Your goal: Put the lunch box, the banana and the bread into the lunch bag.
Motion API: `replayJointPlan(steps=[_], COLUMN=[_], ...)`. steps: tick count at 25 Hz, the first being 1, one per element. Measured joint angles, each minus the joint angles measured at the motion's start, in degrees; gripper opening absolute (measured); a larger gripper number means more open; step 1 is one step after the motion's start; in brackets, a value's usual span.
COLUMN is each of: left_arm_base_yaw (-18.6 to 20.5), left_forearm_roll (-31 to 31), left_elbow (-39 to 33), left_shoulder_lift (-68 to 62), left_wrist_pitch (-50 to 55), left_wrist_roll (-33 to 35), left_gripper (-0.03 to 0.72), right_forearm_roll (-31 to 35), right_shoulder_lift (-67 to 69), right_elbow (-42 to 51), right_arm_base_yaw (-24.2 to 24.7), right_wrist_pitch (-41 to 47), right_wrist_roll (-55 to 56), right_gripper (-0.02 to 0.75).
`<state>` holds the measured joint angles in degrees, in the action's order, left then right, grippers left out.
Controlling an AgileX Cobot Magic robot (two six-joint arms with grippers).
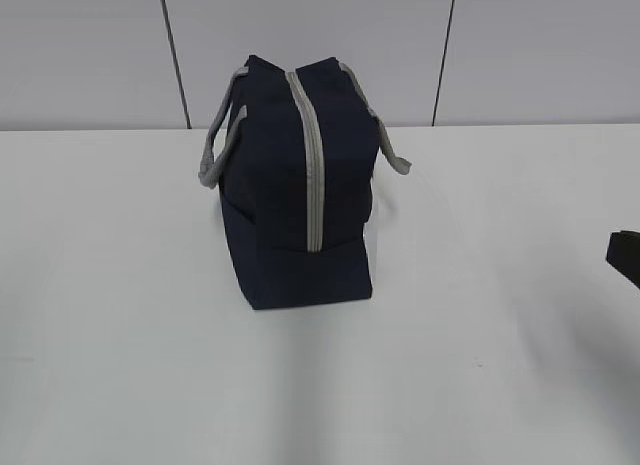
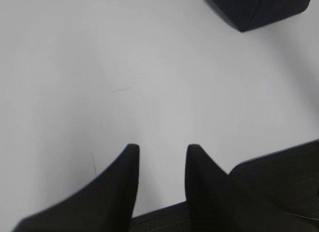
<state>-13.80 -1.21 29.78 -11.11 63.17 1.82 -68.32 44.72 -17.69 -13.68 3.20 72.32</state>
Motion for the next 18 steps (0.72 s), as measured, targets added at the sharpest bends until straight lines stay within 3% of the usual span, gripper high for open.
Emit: replayJointPlan(steps=[5,10,13,18], left_arm_base_yaw=[0.0,0.0,-0.1,-0.1], left_forearm_roll=[0.0,0.0,0.0,0.0], left_elbow=[0.0,0.0,0.0,0.0], left_shoulder_lift=[0.0,0.0,0.0,0.0], left_wrist_pitch=[0.0,0.0,0.0,0.0], left_wrist_roll=[0.0,0.0,0.0,0.0], left_gripper=[0.237,0.235,0.235,0.235], right_forearm_roll=[37.0,65.0,72.7,72.5], right_shoulder_lift=[0.0,-0.6,-3.6,-11.2], right_elbow=[-3.9,-14.0,-19.4,-22.9], right_arm_base_yaw=[-0.5,-0.8,-0.8,-0.8], right_wrist_pitch=[13.5,31.3,40.8,56.2], right_wrist_roll=[-37.4,-72.3,-80.6,-81.5], right_gripper=[0.417,0.417,0.417,0.417])
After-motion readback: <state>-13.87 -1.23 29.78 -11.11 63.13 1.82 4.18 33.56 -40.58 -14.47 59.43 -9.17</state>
